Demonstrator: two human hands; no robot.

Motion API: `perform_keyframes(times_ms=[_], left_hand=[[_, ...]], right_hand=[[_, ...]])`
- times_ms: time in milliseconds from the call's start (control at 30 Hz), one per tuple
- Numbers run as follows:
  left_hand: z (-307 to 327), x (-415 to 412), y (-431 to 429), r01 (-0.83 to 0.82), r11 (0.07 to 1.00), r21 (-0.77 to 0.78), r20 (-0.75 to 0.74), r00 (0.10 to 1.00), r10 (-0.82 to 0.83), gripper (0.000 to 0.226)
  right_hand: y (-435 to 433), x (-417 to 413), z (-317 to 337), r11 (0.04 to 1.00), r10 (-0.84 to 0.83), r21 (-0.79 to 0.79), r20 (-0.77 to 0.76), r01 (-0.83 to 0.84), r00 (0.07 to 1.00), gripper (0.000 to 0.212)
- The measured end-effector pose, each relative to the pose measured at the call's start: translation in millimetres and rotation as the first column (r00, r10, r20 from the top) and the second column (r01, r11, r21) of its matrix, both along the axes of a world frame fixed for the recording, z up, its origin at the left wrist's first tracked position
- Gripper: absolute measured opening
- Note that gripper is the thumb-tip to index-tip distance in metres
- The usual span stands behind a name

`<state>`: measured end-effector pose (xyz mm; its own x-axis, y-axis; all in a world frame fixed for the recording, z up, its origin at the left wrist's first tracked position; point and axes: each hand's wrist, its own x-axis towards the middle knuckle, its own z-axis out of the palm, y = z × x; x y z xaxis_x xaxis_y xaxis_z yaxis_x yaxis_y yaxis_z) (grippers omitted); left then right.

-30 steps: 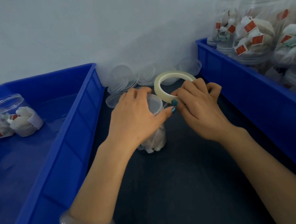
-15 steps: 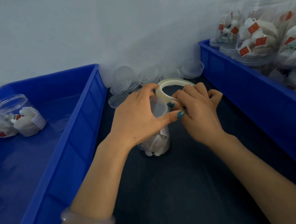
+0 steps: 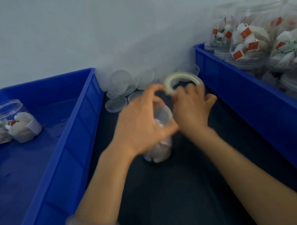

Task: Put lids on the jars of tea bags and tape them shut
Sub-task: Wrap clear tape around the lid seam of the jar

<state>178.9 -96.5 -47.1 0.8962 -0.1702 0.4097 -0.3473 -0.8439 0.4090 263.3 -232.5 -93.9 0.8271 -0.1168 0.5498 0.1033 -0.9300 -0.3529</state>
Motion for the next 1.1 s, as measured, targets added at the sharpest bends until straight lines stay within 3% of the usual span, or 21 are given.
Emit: perform_keyframes(times_ms=[67,133,200,233,300,433,533,633,667,733,800,833,967,1100], left_hand=[[-4,-14,-4,0.050,0.997,-0.053,-0.032,0.998,-0.051,0.074],[-3,-12,-1,0.001,0.997,-0.074,-0.030,1.000,-0.003,0.059],[0,-5,-2,-0.039,0.999,0.000,-0.013,0.999,0.039,0.043],[1,-2,-3,-0.035,0.998,0.050,-0.004,0.999,0.035,0.041],[-1,-1,-8,-0.022,0.997,0.079,0.000,1.000,0.022,0.045],[-8,0,-8,-0.042,0.999,0.007,0.046,0.998,0.042,0.048],[-20,-2,-9,0.039,0.947,-0.318,0.194,0.981,0.025,0.041],[-39,-7,-13,0.122,0.769,-0.628,0.283,0.956,0.080,0.031],[-44,-8,-15,0.120,0.711,-0.693,0.264,0.960,0.095,0.032],[-53,-10,-18,0.096,0.632,-0.769,0.221,0.968,0.121,0.038],[-59,-10,-20,0.053,0.553,-0.832,0.163,0.975,0.151,0.043],[-60,-10,-21,0.035,0.510,-0.860,0.132,0.979,0.156,0.045],[-59,-12,-21,-0.009,0.431,-0.903,0.058,0.988,0.142,0.059],[-60,-12,-15,-0.079,0.374,-0.924,-0.038,0.993,0.114,0.058]], right_hand=[[-16,21,17,0.997,-0.060,0.039,-0.119,0.065,0.991,0.029],[-19,30,19,0.990,0.138,-0.035,-0.031,-0.139,0.990,0.025],[-13,21,13,0.910,0.373,-0.169,-0.069,-0.379,0.925,0.013],[-11,16,3,0.876,0.410,-0.215,-0.137,-0.431,0.902,0.006],[-16,9,-19,0.851,0.396,-0.260,-0.253,-0.456,0.883,0.011],[-33,-4,-48,0.838,0.482,-0.080,-0.356,-0.540,0.800,0.026],[-35,-13,-50,0.792,0.581,0.024,-0.332,-0.609,0.743,0.045],[-31,-24,-39,0.779,0.626,0.210,-0.193,-0.591,0.756,0.038],[-26,-32,-37,0.725,0.662,0.343,-0.105,-0.597,0.742,0.033],[-13,-54,-29,0.430,0.732,0.680,0.121,-0.593,0.670,0.037],[-2,-70,-29,0.178,0.770,0.801,0.248,-0.571,0.588,0.052],[1,-74,-31,0.154,0.788,0.799,0.255,-0.581,0.560,0.062],[0,-72,-31,0.236,0.830,0.740,0.183,-0.630,0.526,0.085],[-4,-67,-33,0.272,0.843,0.714,0.147,-0.645,0.518,0.098]])
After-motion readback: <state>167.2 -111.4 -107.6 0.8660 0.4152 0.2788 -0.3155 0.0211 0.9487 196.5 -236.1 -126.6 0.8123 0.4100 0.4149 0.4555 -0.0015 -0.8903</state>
